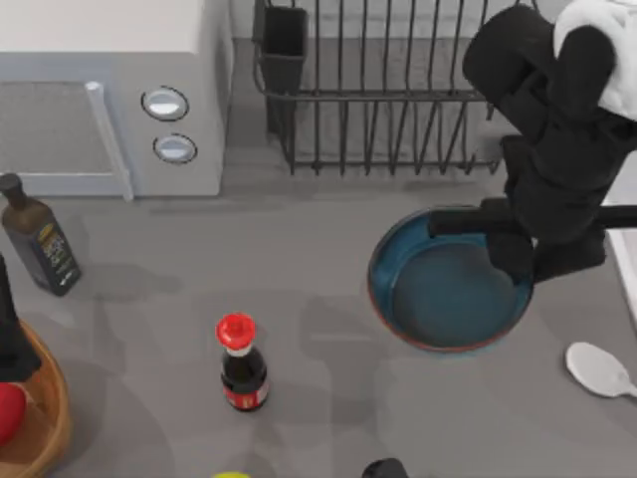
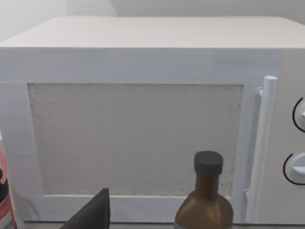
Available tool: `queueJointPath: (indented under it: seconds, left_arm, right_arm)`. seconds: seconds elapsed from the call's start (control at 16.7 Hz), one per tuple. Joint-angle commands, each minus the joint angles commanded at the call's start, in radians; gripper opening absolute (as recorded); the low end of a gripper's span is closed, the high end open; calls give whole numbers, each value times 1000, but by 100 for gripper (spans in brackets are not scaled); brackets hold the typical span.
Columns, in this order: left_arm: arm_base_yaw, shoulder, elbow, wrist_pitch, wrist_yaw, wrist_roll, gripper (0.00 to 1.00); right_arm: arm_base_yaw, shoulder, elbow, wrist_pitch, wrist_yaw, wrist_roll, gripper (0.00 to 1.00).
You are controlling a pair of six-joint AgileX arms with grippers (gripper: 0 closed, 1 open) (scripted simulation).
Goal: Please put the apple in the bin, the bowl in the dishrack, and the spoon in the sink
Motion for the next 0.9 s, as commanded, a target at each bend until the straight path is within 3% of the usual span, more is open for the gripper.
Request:
queueJointPath:
  seconds: [0.24,0.9]
  left_arm:
    - [0,0,0,0,0,0,100]
    - [0,0,0,0,0,0,100]
  right_arm:
    - [94,-46,16,179,176,-79,0]
    - [452,-278,7,1044,921,-421,0]
